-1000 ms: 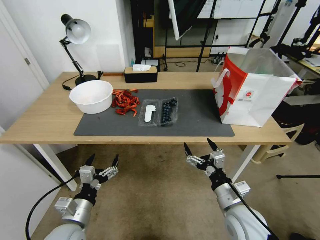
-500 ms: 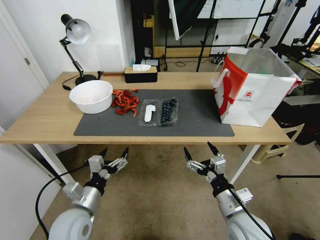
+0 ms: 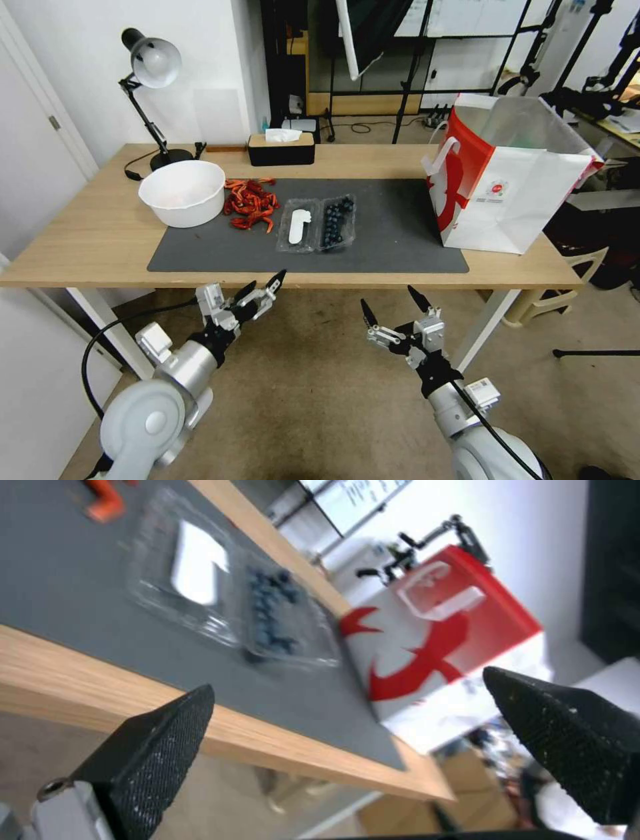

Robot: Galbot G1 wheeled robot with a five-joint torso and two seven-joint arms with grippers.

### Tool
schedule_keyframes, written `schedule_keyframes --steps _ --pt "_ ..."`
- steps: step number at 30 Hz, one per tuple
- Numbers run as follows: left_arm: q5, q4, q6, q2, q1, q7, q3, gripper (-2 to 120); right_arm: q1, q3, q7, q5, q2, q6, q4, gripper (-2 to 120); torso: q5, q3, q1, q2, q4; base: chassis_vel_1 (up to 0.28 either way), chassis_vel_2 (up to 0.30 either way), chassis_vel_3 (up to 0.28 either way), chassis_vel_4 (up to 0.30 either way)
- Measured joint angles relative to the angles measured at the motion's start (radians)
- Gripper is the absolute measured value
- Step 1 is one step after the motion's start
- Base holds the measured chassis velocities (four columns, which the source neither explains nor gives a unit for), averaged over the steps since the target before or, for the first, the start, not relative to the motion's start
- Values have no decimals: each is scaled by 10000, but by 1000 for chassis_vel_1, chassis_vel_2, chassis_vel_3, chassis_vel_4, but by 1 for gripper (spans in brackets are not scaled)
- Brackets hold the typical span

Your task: Close the takeout container lid, then place the container into the takeout bag.

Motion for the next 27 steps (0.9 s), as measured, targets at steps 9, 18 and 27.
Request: schedule_keyframes --steps 9,18,27 --pt "-811 470 -223 -44 -982 -1148 804 100 -102 -44 28 -118 51 24 -218 100 1 0 1 0 0 0 0 0 0" --pt "-1303 1129 -691 -362 -2109 -2896 1761 100 -457 133 41 -265 116 48 14 100 1 0 1 0 0 0 0 0 0" --pt "-2023 1721 -1055 -526 -3340 -4153 2254 100 -697 248 59 -413 210 77 140 100 0 1 1 0 0 0 0 0 0"
